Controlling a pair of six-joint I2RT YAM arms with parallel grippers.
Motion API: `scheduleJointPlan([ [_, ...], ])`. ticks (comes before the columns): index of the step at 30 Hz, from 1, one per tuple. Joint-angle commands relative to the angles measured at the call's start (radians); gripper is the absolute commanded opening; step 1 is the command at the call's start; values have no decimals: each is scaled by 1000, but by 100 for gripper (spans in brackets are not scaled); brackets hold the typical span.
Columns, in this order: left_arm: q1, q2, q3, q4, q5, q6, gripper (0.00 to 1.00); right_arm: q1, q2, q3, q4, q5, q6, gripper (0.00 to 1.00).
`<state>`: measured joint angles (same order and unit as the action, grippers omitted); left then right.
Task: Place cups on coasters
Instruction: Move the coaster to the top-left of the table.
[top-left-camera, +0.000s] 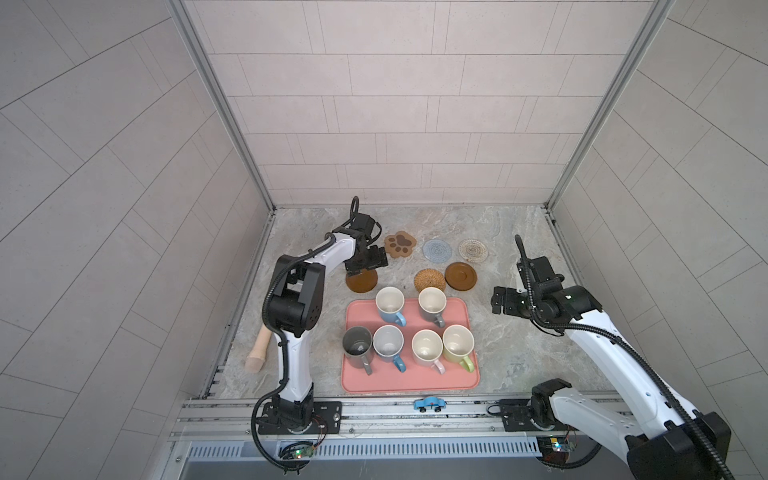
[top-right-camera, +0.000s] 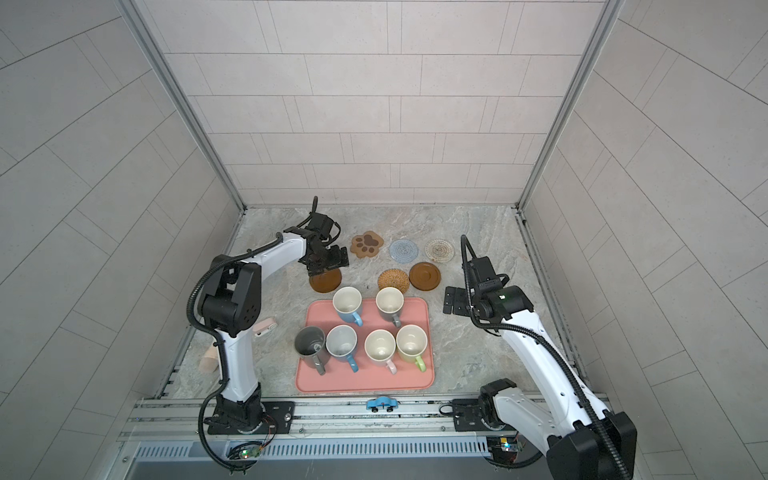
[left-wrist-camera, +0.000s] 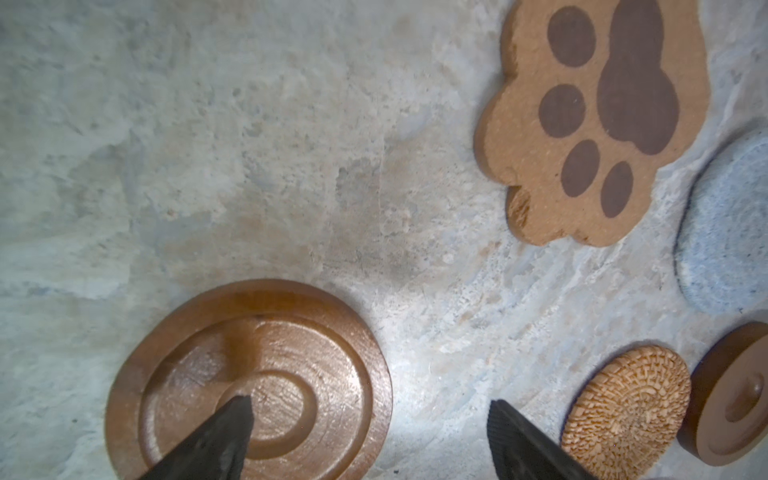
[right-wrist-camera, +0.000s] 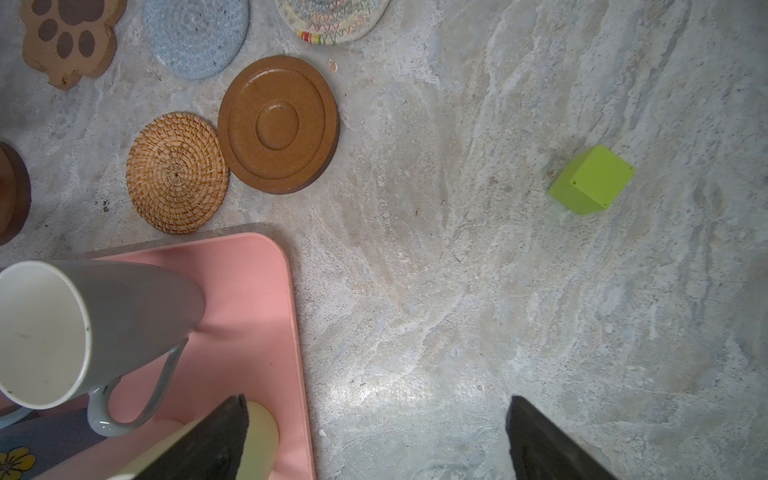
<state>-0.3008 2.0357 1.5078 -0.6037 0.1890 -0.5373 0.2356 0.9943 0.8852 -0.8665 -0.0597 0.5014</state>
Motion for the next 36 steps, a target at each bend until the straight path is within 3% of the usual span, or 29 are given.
scheduleJointPlan([
  [1, 6, 18, 13, -45, -24, 23, 95, 4, -26, 8, -35, 21, 4, 99],
  [10, 4, -22, -52, 2, 38, 20, 95, 7, -17, 1, -25, 36, 36, 98],
  [18, 6, 17, -24, -2, 71, 30, 95, 9, 18, 1, -12, 76, 93, 98],
  [26, 56, 33, 2, -9, 48, 51, 95, 9, 15, 15, 22, 110, 132, 97],
  [36, 109, 46, 27, -38, 25, 104, 95, 17, 125, 64, 71, 103, 132, 97],
])
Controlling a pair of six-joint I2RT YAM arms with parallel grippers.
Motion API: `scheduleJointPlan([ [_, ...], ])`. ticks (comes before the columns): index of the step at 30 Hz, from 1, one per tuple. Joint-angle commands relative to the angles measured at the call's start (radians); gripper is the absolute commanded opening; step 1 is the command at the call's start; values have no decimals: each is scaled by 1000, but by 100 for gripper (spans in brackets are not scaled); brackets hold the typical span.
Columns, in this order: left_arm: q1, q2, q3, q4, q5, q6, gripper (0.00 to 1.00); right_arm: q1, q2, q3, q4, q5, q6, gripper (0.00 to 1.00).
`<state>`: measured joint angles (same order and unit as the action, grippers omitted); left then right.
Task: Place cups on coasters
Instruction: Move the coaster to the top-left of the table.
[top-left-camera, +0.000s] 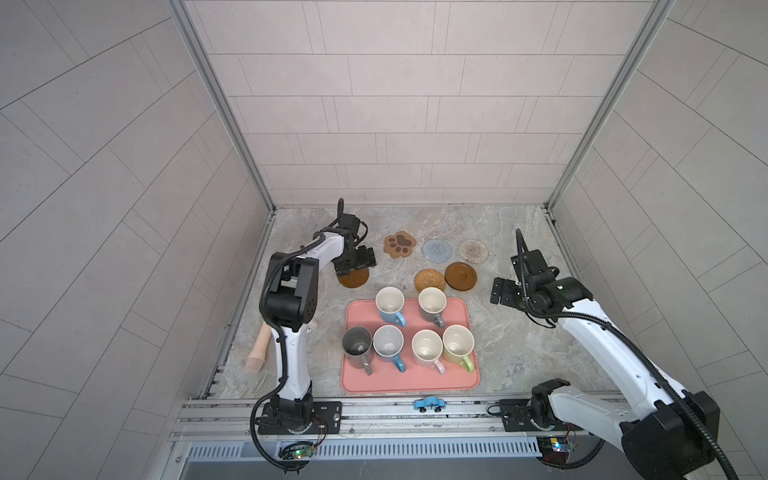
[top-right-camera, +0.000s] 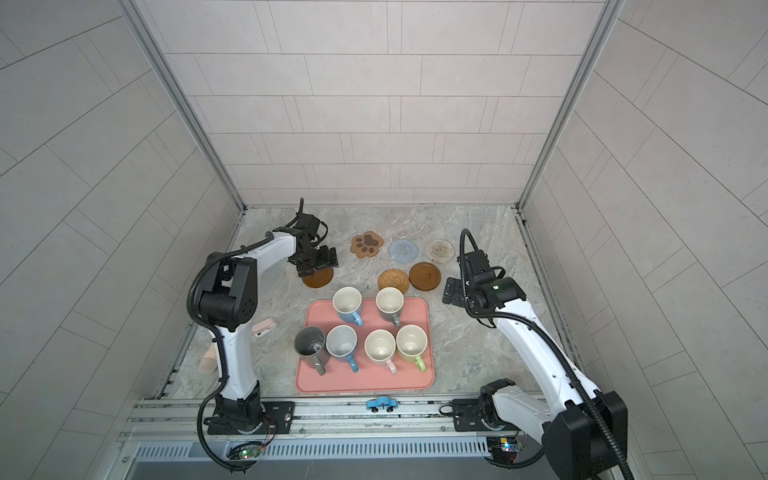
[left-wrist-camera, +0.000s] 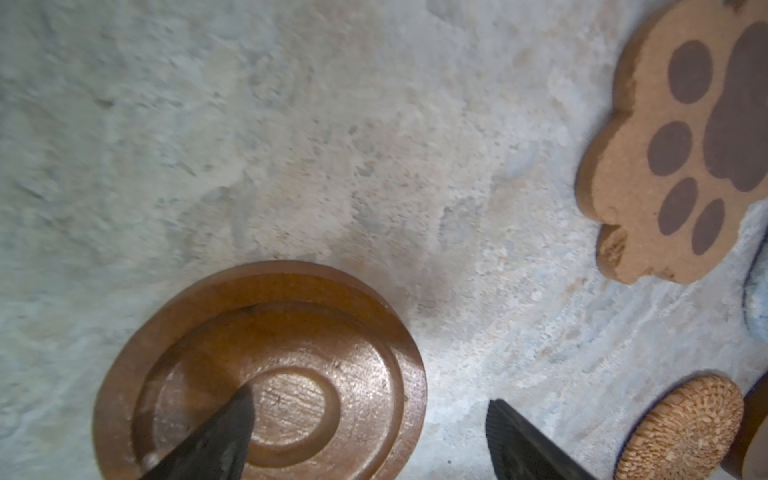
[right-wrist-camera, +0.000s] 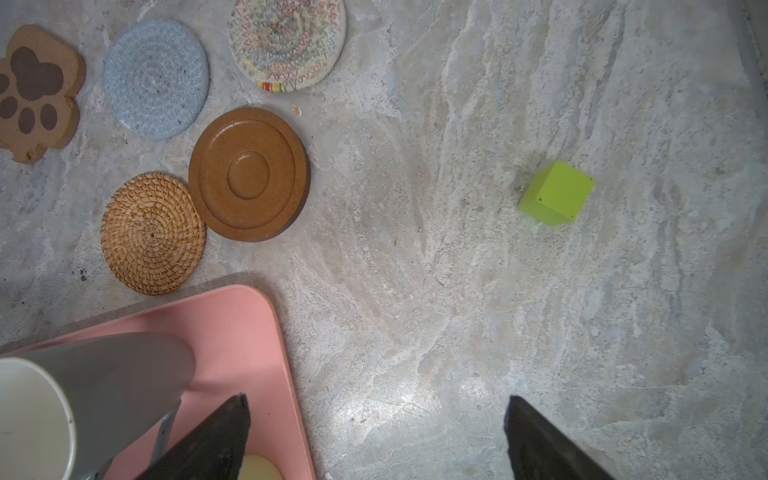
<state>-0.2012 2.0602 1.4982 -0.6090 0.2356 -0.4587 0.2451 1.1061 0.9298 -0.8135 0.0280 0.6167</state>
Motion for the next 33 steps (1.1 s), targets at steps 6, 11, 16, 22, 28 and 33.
scheduleJointPlan([
  [6, 36, 79, 132, -80, -56, 54, 95, 29, 89, 44, 49, 8, 16, 97],
  [11, 55, 125, 199, -92, -76, 54, 95, 55, 134, 66, 61, 10, 14, 97],
  [16, 58, 129, 226, -102, -89, 51, 95, 72, 144, 78, 67, 21, 12, 97],
  [22, 53, 85, 183, -84, -81, 35, 94, 73, 142, 75, 51, 27, -8, 97],
  [28, 20, -19, 79, -52, -55, 25, 93, 72, 132, 67, 53, 29, -6, 97],
  [33, 3, -82, -13, -7, -24, -5, 94, 77, 130, 62, 51, 29, -2, 97],
])
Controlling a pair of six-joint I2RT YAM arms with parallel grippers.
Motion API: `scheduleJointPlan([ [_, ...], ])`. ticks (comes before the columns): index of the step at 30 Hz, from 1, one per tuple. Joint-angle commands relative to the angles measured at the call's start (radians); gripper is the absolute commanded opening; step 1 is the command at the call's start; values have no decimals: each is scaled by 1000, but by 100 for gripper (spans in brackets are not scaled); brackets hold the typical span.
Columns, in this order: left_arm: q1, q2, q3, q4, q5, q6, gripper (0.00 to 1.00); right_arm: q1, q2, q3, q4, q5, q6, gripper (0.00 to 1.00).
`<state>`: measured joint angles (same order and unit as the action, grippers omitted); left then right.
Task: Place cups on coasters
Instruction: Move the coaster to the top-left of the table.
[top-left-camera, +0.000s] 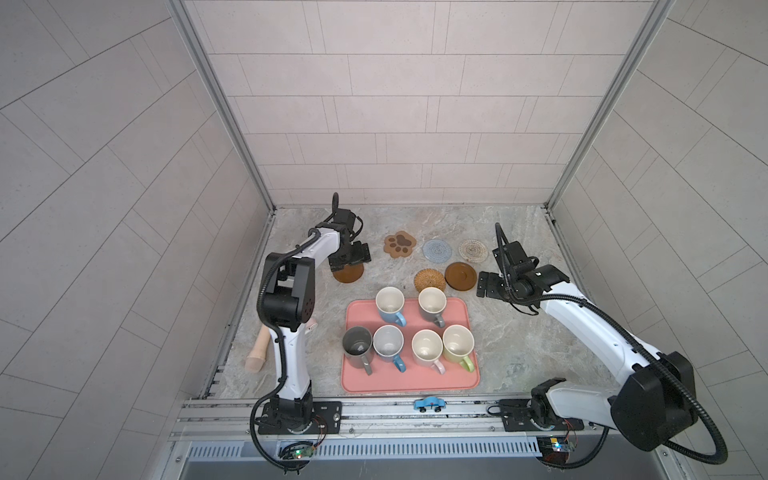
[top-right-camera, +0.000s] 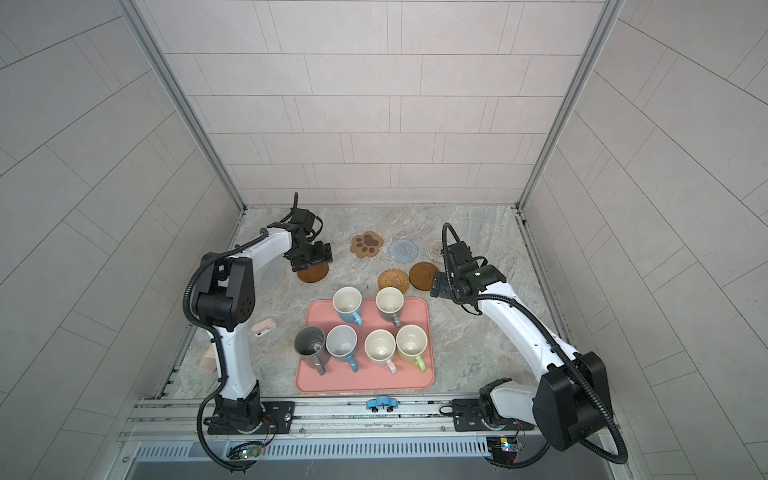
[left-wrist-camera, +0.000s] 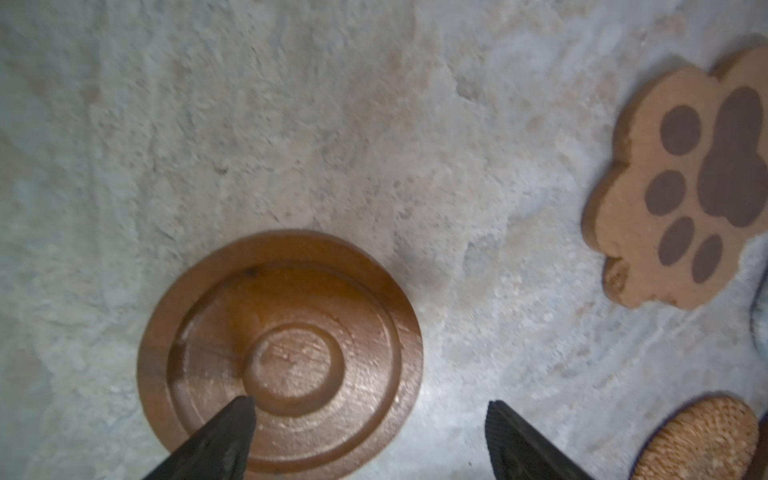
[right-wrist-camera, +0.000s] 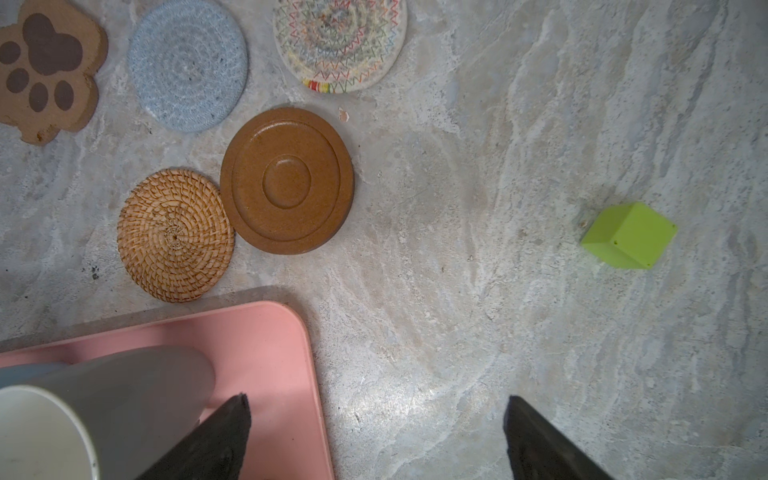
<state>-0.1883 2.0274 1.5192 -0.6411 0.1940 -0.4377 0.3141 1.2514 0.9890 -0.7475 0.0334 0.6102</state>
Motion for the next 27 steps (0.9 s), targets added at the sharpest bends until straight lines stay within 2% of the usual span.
scheduleJointPlan([
  [1, -11, -53, -48, 34, 17, -26, 94, 8, -16, 1, -16, 23, 5, 97],
  [11, -11, 10, -56, 57, 16, -19, 93, 13, -46, -26, -27, 29, 13, 97],
  [27, 32, 128, 97, -8, -21, 37, 93, 14, -62, -44, -25, 36, 29, 97],
])
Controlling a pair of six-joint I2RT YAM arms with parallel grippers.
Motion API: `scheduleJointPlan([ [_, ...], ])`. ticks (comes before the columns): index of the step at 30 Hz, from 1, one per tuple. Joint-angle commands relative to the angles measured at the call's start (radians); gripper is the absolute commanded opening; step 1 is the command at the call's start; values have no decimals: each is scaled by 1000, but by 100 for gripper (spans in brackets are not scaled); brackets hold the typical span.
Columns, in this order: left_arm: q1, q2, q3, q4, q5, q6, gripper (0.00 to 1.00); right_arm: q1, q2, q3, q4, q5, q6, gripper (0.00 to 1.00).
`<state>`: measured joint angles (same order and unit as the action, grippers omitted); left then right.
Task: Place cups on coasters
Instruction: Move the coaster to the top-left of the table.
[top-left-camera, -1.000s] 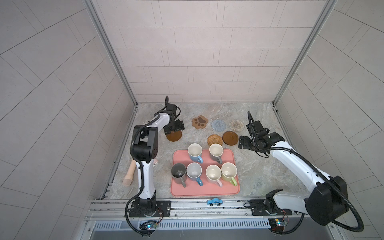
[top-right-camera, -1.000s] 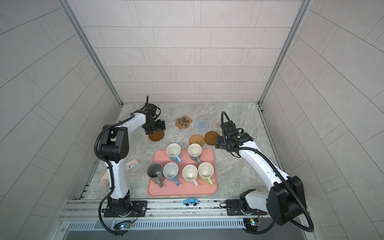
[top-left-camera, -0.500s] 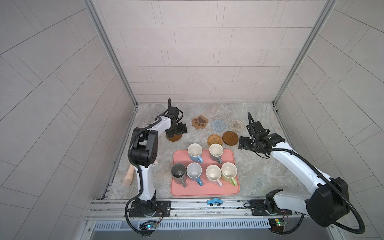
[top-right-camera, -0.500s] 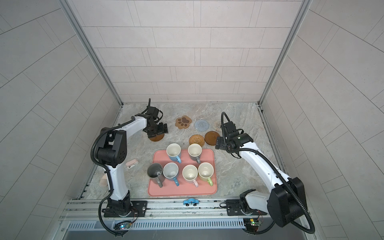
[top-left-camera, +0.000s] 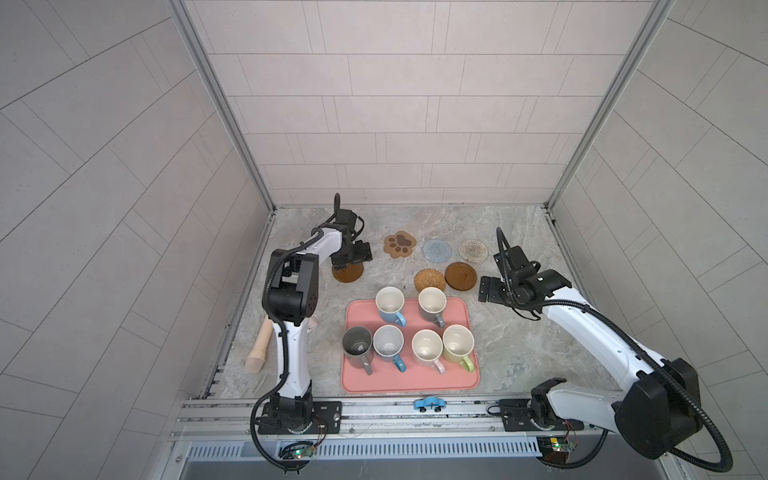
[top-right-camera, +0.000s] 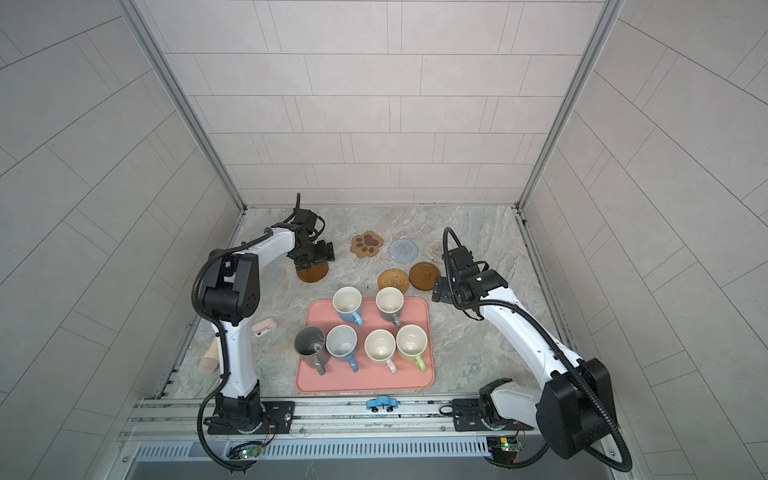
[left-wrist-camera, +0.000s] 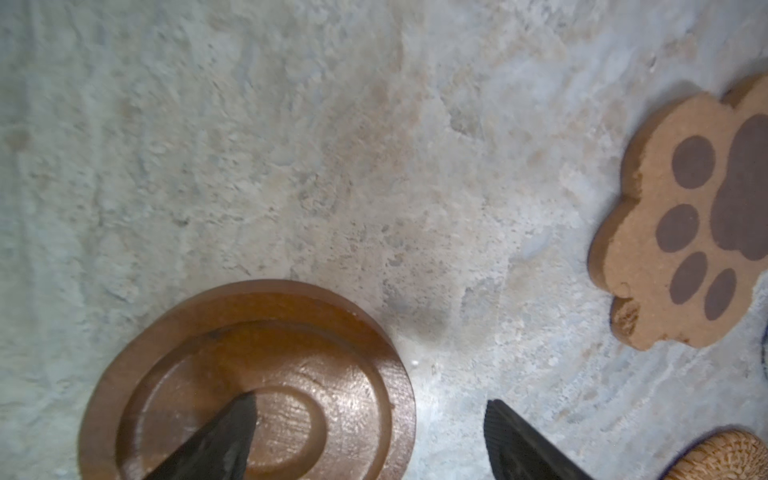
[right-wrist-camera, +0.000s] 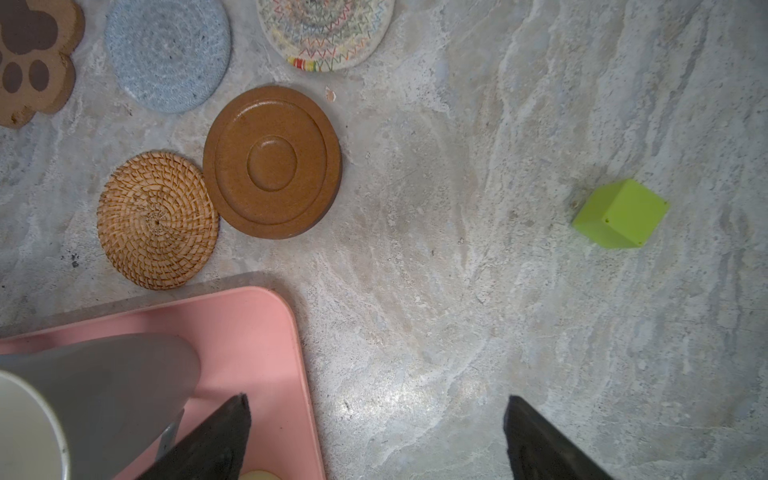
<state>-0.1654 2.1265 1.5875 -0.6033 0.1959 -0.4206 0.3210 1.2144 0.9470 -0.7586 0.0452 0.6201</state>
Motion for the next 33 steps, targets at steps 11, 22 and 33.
scheduleJointPlan([
  [11, 11, 85, 108, -83, -27, 52, 93, 9, -7, 0, -11, 15, 19, 97],
  [22, 12, 176, 236, -105, -24, 41, 93, 10, -1, 5, -17, 19, 19, 97],
  [33, 13, 254, 361, -105, -36, 22, 93, 10, 16, 9, -23, 32, 0, 97],
])
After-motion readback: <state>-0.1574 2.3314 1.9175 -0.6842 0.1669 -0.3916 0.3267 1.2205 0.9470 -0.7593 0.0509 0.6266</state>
